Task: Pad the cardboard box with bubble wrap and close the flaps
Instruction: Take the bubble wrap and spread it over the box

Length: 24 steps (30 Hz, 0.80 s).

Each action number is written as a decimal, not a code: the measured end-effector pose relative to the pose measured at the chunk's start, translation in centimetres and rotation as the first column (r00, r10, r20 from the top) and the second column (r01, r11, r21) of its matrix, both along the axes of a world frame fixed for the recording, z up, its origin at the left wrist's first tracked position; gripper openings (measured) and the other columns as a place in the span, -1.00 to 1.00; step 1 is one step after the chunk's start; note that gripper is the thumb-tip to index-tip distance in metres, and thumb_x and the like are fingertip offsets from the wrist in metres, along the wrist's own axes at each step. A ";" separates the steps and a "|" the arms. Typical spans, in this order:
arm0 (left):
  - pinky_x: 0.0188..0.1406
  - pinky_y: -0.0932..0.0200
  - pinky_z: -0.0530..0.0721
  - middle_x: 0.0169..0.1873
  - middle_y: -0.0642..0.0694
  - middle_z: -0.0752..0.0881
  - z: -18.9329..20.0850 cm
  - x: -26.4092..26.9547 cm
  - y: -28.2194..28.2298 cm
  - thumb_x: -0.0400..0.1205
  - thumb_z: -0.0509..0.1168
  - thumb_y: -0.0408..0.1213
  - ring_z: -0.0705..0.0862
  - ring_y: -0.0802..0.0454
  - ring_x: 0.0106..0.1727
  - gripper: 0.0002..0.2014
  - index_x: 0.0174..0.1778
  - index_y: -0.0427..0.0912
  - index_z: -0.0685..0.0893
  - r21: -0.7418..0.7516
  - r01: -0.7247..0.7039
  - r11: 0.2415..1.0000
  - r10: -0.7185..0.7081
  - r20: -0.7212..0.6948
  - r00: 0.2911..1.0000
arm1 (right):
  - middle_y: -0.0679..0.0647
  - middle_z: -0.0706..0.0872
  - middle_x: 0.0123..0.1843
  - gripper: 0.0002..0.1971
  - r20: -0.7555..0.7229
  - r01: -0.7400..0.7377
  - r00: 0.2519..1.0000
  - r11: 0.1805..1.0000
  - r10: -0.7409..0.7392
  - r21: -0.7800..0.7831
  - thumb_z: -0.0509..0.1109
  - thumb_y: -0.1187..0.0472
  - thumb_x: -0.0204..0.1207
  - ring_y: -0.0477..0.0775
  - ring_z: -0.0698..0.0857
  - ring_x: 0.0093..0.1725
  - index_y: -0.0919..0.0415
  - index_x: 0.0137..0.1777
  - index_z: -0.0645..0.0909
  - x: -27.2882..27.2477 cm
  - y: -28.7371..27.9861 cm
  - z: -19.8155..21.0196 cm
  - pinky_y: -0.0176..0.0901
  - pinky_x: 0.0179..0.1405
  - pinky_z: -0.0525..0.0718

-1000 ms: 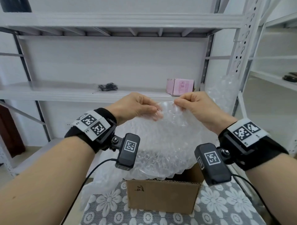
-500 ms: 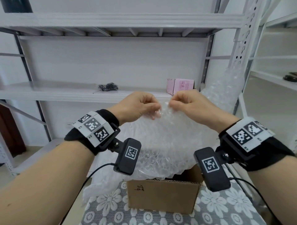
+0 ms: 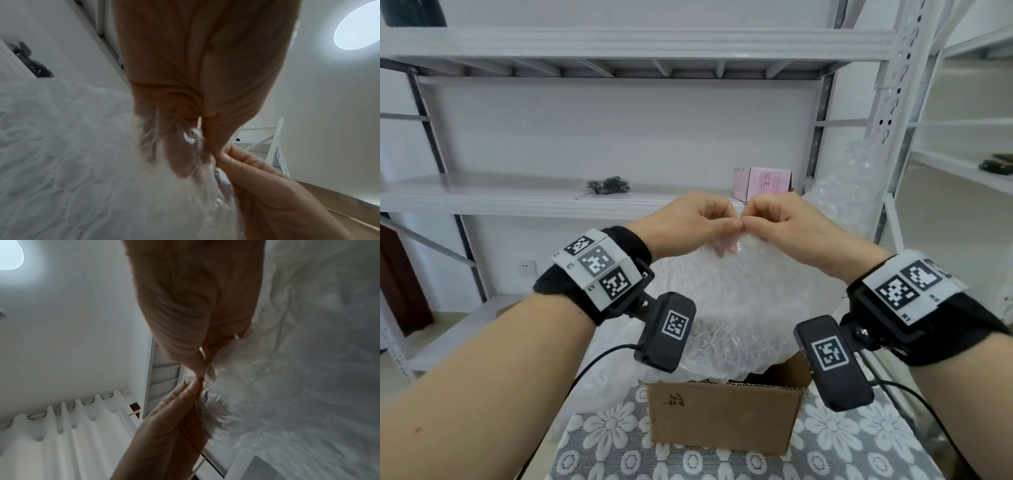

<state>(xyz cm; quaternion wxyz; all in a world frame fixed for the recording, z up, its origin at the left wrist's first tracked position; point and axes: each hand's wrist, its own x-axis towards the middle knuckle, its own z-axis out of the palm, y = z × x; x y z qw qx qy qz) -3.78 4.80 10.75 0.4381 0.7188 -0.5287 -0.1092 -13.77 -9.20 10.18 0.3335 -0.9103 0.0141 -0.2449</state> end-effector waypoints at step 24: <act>-0.11 0.28 0.68 -0.41 0.01 0.76 -1.8 0.5 -1.3 0.67 0.21 -0.37 0.74 0.11 -0.31 -0.75 -0.29 -0.13 0.69 -0.326 0.056 0.944 -0.175 -0.346 0.922 | 0.05 0.51 -0.34 -0.78 0.344 -0.181 0.937 0.921 0.055 0.345 0.26 0.30 0.63 0.00 0.44 -0.28 0.14 -0.26 0.56 0.2 -0.3 -1.9 -0.23 -0.21 0.43</act>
